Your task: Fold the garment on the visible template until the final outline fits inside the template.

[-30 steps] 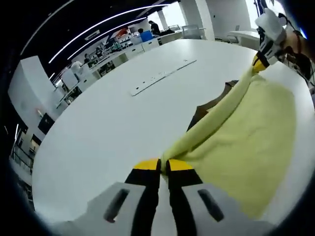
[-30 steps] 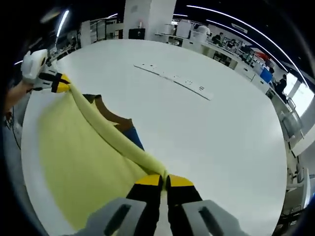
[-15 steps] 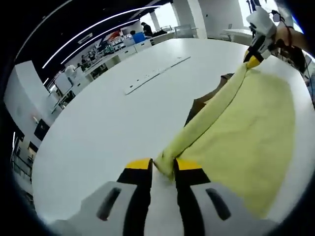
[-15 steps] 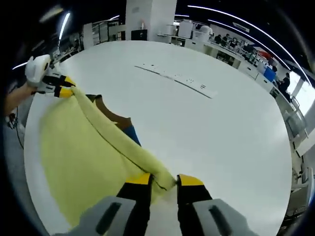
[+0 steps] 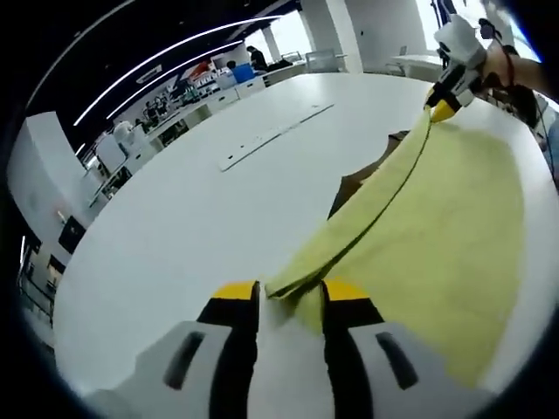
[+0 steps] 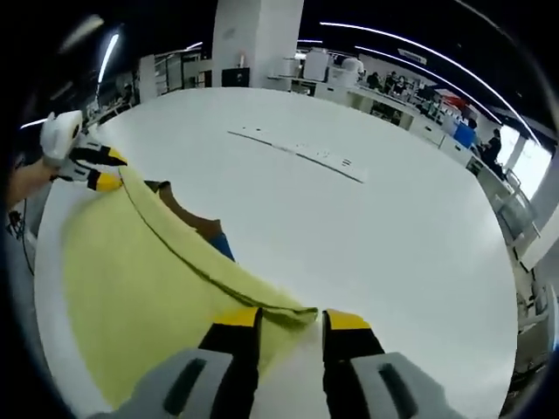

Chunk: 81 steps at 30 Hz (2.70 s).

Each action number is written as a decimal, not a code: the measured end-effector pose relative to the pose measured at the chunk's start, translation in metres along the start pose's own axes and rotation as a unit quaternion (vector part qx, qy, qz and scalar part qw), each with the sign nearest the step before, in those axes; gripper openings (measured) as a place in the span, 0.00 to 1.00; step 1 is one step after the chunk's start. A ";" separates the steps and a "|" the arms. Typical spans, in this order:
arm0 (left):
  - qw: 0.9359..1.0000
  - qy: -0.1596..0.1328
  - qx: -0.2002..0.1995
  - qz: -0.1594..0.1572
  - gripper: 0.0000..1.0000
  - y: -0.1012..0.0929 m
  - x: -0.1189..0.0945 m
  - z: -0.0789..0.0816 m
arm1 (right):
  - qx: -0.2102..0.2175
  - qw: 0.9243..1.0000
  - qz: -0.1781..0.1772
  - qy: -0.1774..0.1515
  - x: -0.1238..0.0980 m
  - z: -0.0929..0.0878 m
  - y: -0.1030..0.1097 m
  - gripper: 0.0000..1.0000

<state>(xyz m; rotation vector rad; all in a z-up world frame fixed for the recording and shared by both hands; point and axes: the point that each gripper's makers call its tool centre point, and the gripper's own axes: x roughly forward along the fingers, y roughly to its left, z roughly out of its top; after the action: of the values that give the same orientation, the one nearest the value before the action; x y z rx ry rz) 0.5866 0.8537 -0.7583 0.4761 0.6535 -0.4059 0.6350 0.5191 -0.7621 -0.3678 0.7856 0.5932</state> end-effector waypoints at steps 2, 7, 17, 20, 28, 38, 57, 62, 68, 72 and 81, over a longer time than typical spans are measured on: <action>1.000 -0.009 -0.026 0.005 0.22 0.004 0.005 0.004 | 0.019 1.000 -0.002 -0.004 0.005 0.001 -0.003 0.25; 0.997 -0.028 -0.068 0.026 0.20 0.019 0.015 0.012 | 0.057 0.998 -0.016 -0.024 0.014 0.010 -0.012 0.25; 0.989 -0.035 -0.127 0.064 0.33 0.037 0.006 0.012 | 0.084 0.996 -0.016 -0.026 0.009 0.011 -0.013 0.29; 0.988 -0.041 -0.142 0.054 0.40 0.035 -0.002 0.011 | 0.080 0.996 -0.008 -0.030 0.002 0.013 -0.010 0.36; 0.987 -0.068 -0.140 0.028 0.64 0.026 -0.036 0.015 | 0.088 0.995 0.038 -0.033 -0.026 0.013 0.013 0.51; 0.985 -0.107 -0.136 -0.012 0.74 0.003 -0.068 0.009 | 0.083 0.993 0.088 -0.018 -0.059 -0.006 0.049 0.66; 0.985 -0.079 -0.119 -0.100 0.62 -0.052 -0.117 -0.036 | 0.063 0.991 0.119 -0.008 -0.113 -0.044 0.087 0.66; 0.984 -0.065 -0.134 -0.100 0.56 -0.059 -0.123 -0.045 | 0.050 0.990 0.130 0.004 -0.122 -0.063 0.097 0.61; 0.983 -0.059 -0.137 -0.107 0.50 -0.071 -0.125 -0.051 | 0.041 0.990 0.134 0.013 -0.130 -0.084 0.105 0.50; 0.982 -0.045 -0.138 -0.118 0.43 -0.080 -0.125 -0.057 | 0.027 0.992 0.124 0.015 -0.129 -0.093 0.106 0.39; 0.983 -0.029 -0.139 -0.119 0.30 -0.086 -0.123 -0.067 | 0.031 0.994 0.108 0.006 -0.123 -0.103 0.103 0.22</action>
<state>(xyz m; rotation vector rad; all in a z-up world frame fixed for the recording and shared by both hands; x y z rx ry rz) 0.4226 0.8450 -0.7486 0.1185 0.7005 -0.5430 0.4458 0.5020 -0.7471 -0.2304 0.8591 0.7678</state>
